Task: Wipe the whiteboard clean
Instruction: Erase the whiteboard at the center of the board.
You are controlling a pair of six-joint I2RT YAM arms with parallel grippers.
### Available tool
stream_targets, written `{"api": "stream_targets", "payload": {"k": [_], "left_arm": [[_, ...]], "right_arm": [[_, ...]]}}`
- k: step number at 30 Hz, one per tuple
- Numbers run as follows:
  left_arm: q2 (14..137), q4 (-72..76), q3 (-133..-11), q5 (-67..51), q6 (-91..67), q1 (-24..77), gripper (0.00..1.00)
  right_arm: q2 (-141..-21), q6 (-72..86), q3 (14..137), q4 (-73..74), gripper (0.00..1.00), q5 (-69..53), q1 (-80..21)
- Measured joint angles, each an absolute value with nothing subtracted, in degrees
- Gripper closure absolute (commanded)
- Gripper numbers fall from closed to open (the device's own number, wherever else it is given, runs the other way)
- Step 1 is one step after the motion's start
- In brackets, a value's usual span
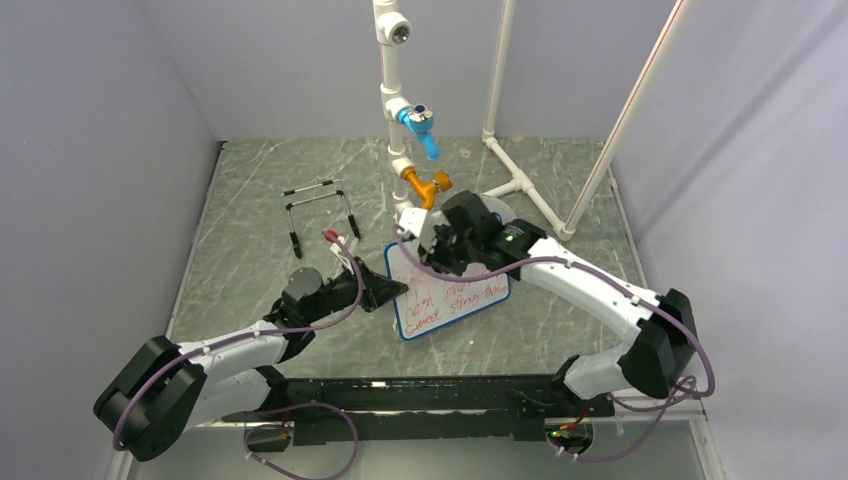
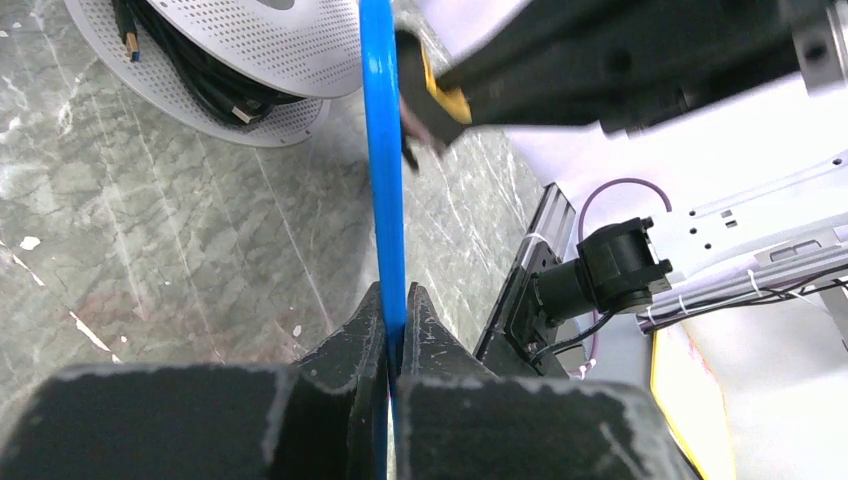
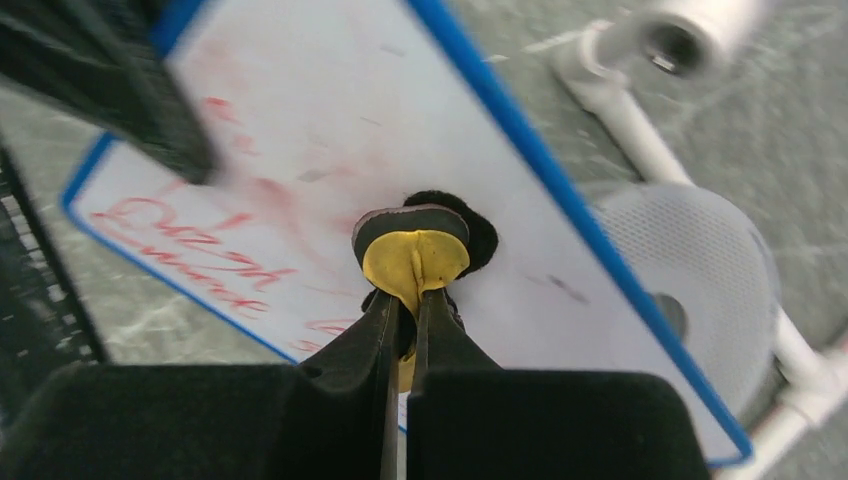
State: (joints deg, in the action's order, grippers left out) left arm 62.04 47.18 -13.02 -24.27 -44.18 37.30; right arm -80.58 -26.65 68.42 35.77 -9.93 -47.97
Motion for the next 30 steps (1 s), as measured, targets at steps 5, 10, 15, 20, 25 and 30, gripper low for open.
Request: {"api": "stream_targets", "payload": {"k": [5, 10, 15, 20, 25, 30], "left_arm": [[61.98, 47.07, -13.02, -25.30, -44.21, 37.34, 1.00], [62.00, 46.87, -12.99, -26.06, -44.18, 37.32, 1.00], [62.59, 47.31, -12.99, -26.15, -44.14, 37.28, 1.00], [62.46, 47.22, -12.99, -26.00, -43.55, 37.06, 1.00], [61.01, 46.41, -12.99, -26.87, -42.83, 36.93, 1.00], [59.81, 44.84, -12.97, -27.66, -42.96, 36.16, 1.00]], "right_arm": [[-75.20, -27.46, 61.54, 30.20, 1.00, -8.54, -43.33], [-73.34, -29.63, 56.82, 30.24, 1.00, -8.16, -49.12], [-78.17, -29.82, 61.76, 34.22, 1.00, -9.47, -54.28], [-78.85, -28.42, 64.82, 35.20, 1.00, -12.99, -48.38], [-72.03, -28.51, 57.47, 29.12, 1.00, -10.83, -40.03], [-69.23, -27.35, 50.87, 26.92, 1.00, -7.73, -33.82]]}}
